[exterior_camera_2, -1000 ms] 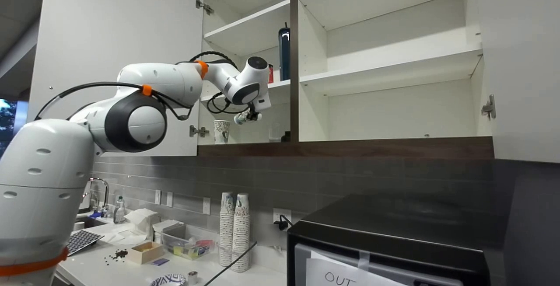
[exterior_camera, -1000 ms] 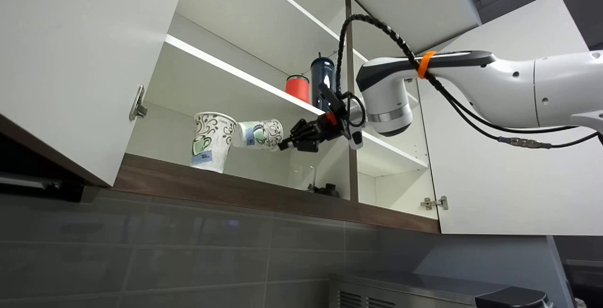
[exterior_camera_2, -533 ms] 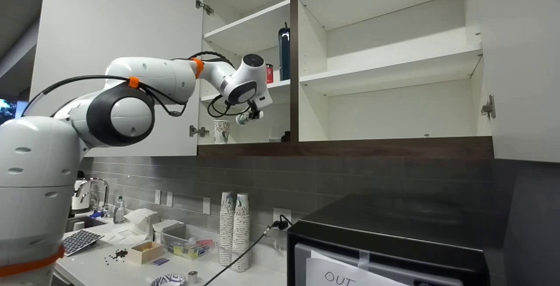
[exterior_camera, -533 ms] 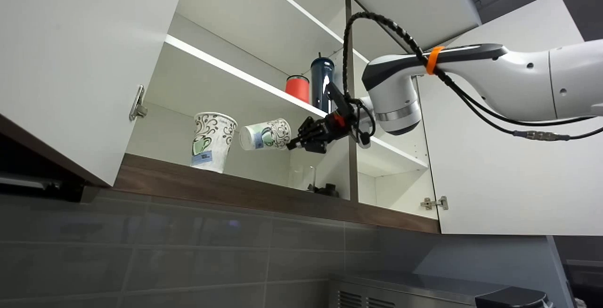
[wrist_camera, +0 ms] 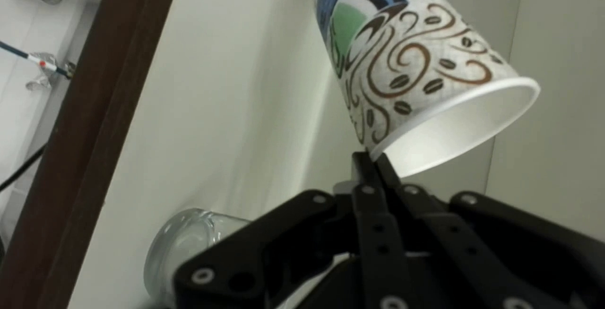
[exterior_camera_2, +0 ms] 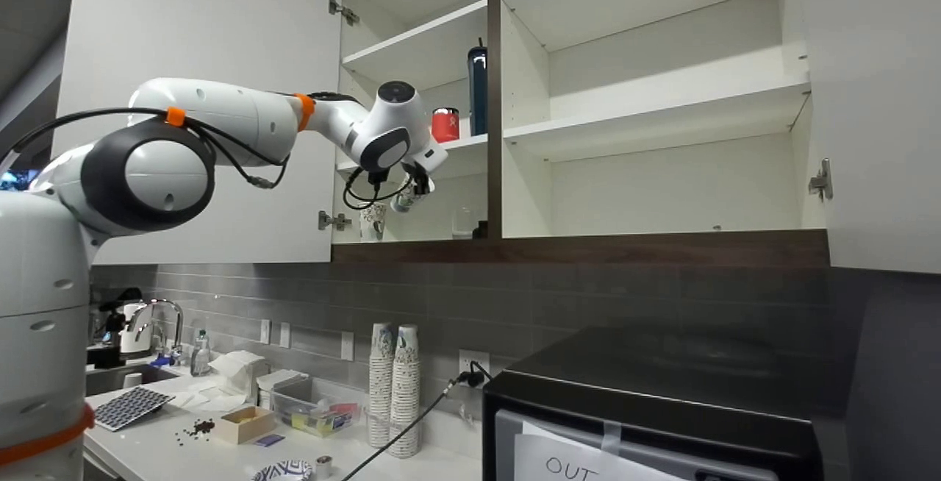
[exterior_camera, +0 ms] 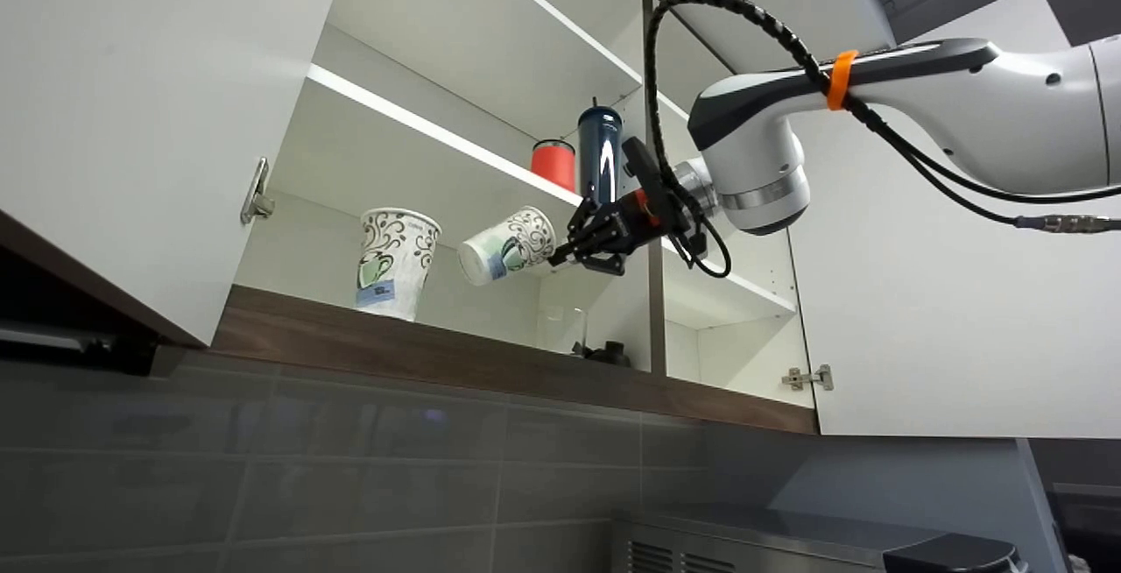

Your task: Remove the cup from the stack

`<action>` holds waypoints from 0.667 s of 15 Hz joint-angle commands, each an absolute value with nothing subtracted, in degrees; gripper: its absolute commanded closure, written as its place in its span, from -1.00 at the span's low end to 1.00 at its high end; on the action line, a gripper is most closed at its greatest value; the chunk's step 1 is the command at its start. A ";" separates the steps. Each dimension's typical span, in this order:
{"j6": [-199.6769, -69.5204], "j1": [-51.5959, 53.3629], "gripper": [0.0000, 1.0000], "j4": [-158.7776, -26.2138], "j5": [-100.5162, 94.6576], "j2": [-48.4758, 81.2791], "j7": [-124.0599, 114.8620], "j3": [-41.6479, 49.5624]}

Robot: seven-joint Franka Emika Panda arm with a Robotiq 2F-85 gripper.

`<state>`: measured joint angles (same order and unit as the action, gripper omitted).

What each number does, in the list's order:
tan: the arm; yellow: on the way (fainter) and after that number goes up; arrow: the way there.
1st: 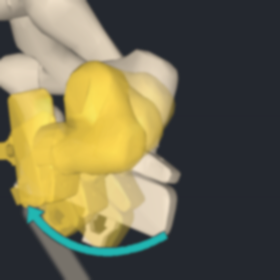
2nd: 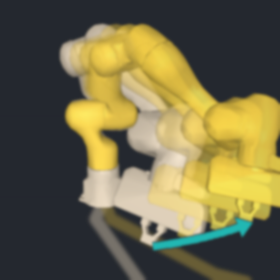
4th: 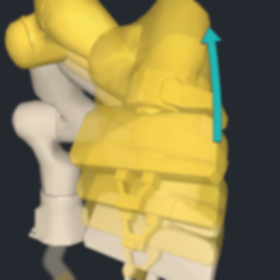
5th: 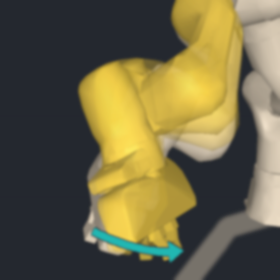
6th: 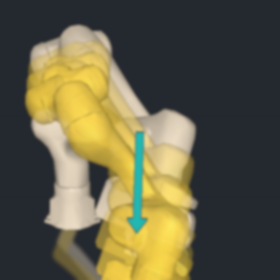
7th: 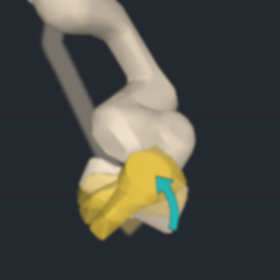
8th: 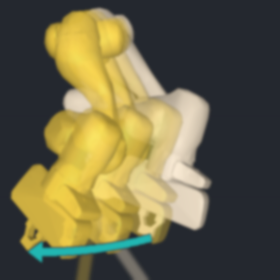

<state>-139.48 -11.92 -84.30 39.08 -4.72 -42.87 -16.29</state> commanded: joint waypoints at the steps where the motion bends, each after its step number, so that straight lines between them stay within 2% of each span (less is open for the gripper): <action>1: -145.95 -11.74 0.99 -91.56 35.74 -9.26 -37.52 -17.08; 2: -147.47 -11.72 0.99 -92.51 34.61 -9.90 -36.74 -17.42; 3: -148.80 -6.14 0.99 -93.12 31.80 -9.96 -36.97 -12.76; 10: -150.54 -1.53 0.99 -94.86 15.10 -11.26 -37.96 -11.08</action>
